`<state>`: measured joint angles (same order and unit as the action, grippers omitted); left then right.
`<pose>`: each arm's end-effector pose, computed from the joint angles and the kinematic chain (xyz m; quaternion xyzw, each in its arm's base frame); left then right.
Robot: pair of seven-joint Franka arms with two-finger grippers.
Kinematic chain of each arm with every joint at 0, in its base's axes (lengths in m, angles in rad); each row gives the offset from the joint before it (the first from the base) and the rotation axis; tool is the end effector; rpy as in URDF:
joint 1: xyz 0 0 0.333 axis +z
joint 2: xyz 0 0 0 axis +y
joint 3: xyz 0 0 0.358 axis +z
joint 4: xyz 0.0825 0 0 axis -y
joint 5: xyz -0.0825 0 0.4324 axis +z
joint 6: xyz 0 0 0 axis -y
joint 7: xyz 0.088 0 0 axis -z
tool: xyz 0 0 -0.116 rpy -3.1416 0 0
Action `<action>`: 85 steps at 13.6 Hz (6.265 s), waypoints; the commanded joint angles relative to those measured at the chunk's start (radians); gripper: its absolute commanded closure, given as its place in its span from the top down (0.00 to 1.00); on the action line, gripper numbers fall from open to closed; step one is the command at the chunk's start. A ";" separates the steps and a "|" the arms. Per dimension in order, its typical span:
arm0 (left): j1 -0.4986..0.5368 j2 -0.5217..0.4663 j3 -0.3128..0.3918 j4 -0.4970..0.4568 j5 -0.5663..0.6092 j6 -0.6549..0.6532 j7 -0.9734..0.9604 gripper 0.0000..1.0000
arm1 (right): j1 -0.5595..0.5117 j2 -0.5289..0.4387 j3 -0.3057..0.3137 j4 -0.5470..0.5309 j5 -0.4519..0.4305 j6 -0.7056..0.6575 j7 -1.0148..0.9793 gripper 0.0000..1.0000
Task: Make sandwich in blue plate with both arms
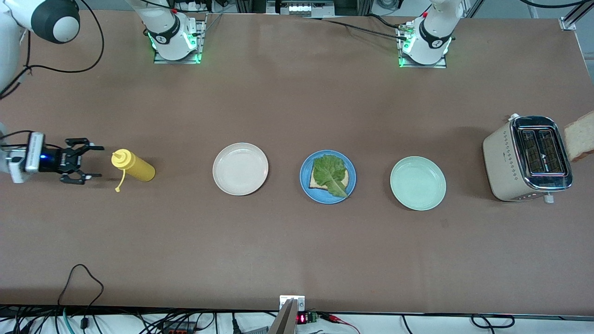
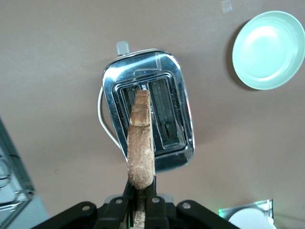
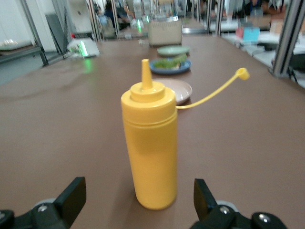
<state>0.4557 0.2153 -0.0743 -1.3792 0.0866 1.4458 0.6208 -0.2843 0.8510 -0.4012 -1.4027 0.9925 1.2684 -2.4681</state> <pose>0.6074 0.2613 0.6102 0.9898 -0.1166 -0.0818 0.0046 0.6431 -0.3043 0.2084 -0.6006 -0.6093 -0.3249 0.4031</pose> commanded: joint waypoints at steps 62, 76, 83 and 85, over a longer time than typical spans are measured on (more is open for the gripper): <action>-0.469 0.038 -0.122 0.021 -0.018 -0.189 -0.282 1.00 | 0.217 -0.931 0.490 -0.332 -0.991 0.402 2.444 1.00; -0.460 -0.274 -0.009 -0.308 -0.117 0.162 -0.582 1.00 | 0.215 -0.897 0.489 -0.285 -0.991 0.437 2.447 1.00; -0.460 -0.272 -0.006 -0.301 -0.122 0.139 -0.584 1.00 | 0.205 -0.876 0.481 -0.269 -0.962 0.438 2.399 1.00; -0.459 -0.272 -0.006 -0.301 -0.122 0.136 -0.584 1.00 | 0.211 -0.877 0.481 -0.271 -0.960 0.434 2.405 1.00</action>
<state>-0.0040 -0.0418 -0.0847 -1.6744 -0.0204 1.5959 0.0446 -0.0617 -0.0331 0.0691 -1.6976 0.0115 1.7246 -0.0546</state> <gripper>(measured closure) 0.000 0.000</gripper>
